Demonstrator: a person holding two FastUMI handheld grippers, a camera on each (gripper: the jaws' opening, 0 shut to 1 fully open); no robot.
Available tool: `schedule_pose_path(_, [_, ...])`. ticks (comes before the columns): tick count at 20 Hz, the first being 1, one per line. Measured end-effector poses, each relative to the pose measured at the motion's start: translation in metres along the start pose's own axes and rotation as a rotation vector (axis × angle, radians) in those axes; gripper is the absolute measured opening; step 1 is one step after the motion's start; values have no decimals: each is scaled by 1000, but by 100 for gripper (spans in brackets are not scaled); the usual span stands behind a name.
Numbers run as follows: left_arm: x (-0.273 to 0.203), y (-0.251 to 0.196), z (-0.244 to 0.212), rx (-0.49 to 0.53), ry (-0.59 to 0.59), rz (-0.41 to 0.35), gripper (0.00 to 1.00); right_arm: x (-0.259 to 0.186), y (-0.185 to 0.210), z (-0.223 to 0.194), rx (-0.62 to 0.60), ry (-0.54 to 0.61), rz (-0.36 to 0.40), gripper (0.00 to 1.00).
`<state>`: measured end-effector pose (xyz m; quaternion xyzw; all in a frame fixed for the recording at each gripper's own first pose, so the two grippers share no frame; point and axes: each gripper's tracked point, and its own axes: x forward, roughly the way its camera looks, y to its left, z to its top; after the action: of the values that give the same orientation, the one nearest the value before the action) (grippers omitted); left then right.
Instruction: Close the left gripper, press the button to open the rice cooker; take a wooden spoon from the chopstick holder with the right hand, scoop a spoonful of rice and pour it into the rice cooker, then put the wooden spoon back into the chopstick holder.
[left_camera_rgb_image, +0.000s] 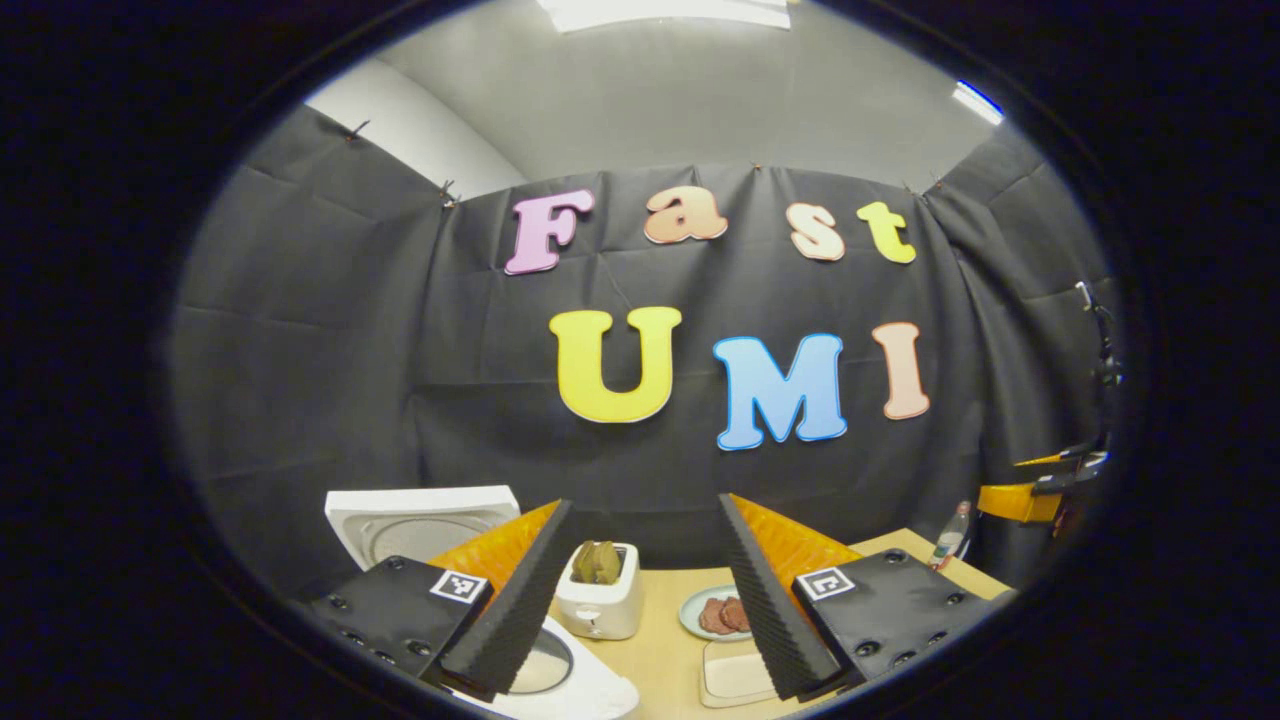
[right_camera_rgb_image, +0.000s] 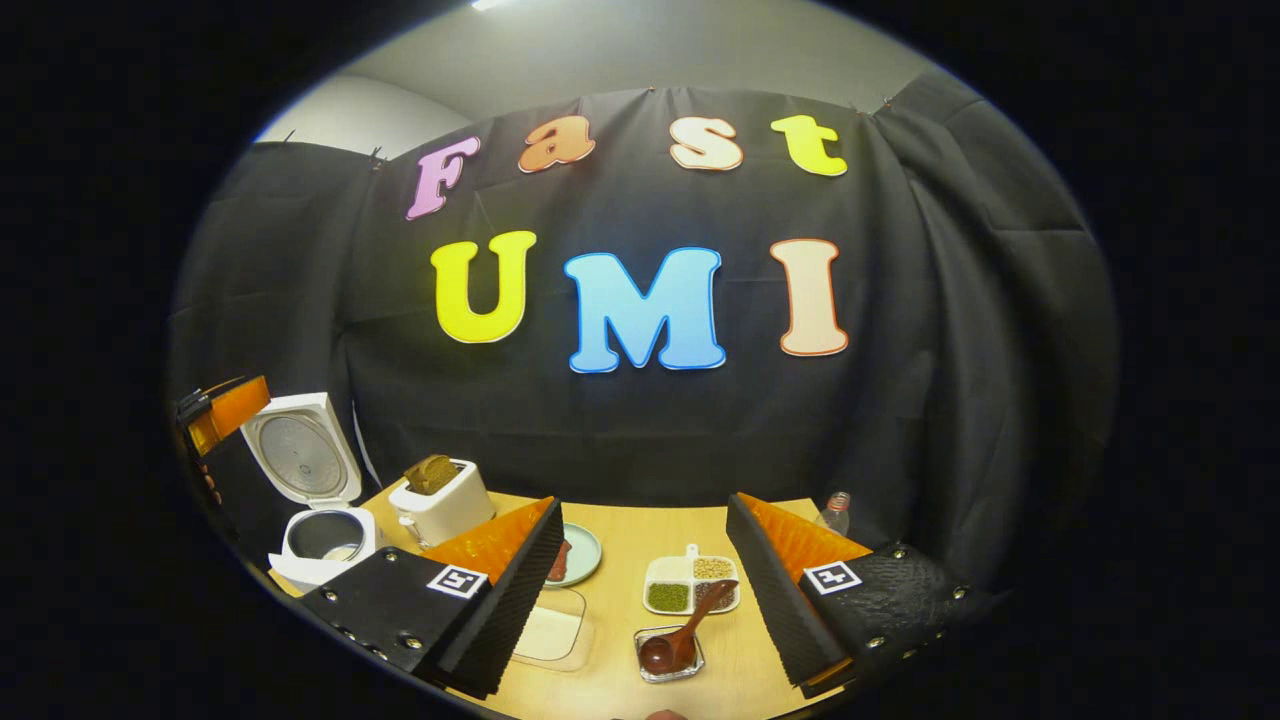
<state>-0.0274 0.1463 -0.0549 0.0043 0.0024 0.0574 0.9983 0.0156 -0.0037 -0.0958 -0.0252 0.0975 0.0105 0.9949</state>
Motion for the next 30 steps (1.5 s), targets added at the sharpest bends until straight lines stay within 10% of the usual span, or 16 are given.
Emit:
schedule_pose_path(12, [4, -39, -19, 20, 54, -86, 96, 41, -61, -75, 110, 155, -89, 99])
schedule_pose_path(30, [15, -41, -60, -32, 197, -37, 96, 143, -67, -213, 267, 424, 10, 100])
